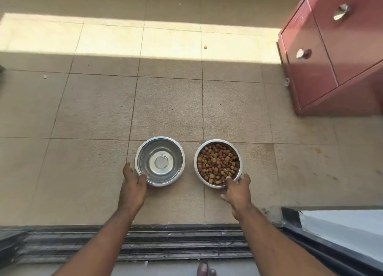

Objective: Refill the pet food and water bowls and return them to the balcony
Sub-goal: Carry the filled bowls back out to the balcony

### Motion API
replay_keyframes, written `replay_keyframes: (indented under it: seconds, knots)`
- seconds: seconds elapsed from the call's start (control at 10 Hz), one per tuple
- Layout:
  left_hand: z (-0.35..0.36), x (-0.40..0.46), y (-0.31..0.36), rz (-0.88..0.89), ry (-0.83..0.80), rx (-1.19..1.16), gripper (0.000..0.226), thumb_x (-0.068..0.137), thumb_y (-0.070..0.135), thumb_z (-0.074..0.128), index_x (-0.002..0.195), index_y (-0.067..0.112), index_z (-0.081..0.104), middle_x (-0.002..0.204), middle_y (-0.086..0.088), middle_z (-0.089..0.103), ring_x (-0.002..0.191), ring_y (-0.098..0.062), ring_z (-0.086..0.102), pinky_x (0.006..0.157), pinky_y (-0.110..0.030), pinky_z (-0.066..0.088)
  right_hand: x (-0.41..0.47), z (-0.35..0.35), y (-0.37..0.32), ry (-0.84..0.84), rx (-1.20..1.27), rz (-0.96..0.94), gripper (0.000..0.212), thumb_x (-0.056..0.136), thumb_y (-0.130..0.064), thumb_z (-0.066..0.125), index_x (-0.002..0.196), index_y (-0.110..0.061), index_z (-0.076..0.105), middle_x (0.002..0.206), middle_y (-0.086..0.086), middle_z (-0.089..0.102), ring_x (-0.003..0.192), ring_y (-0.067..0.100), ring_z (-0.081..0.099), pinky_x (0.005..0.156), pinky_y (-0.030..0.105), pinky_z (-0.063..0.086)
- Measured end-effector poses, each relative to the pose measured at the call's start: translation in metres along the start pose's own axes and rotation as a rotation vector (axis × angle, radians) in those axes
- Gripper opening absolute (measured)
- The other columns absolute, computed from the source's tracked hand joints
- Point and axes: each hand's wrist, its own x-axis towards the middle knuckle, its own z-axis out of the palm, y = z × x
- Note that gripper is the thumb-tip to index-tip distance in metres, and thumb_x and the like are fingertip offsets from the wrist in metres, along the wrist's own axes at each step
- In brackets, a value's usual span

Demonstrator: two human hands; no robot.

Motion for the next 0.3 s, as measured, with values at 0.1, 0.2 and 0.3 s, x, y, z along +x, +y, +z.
replay_keyframes:
  seconds: [0.1, 0.2, 0.3]
  knots:
    - [-0.020, -0.029, 0.019, 0.159, 0.041, 0.251, 0.072, 0.107, 0.038, 0.047, 0.165, 0.024, 0.008, 0.171, -0.013, 0.025, 0.152, -0.038, 0.032, 0.120, -0.050, 0.034, -0.035, -0.014, -0.016, 0.077, -0.292, -0.230, 0.075, 0.103, -0.030, 0.064, 0.164, -0.017, 0.022, 0.164, 0.012, 0.037, 0.145, 0.035, 0.044, 0.113, 0.042, 0.041]
    - [-0.042, -0.062, 0.057, 0.309, 0.061, 0.326, 0.071, 0.107, 0.044, 0.045, 0.166, 0.022, 0.012, 0.174, -0.007, 0.016, 0.160, -0.027, 0.014, 0.129, -0.045, 0.018, -0.080, -0.030, -0.042, 0.033, -0.472, -0.480, 0.069, 0.101, -0.037, 0.063, 0.160, -0.017, 0.032, 0.166, 0.007, 0.035, 0.152, 0.030, 0.033, 0.124, 0.044, 0.032]
    - [-0.065, -0.103, 0.109, 0.426, 0.094, 0.377, 0.072, 0.107, 0.049, 0.041, 0.166, 0.022, 0.012, 0.175, -0.005, 0.012, 0.161, -0.023, 0.008, 0.131, -0.041, 0.009, -0.133, -0.043, -0.082, 0.008, -0.650, -0.591, 0.072, 0.106, -0.044, 0.054, 0.165, -0.017, 0.023, 0.174, 0.002, 0.016, 0.160, 0.022, 0.012, 0.127, 0.038, 0.015]
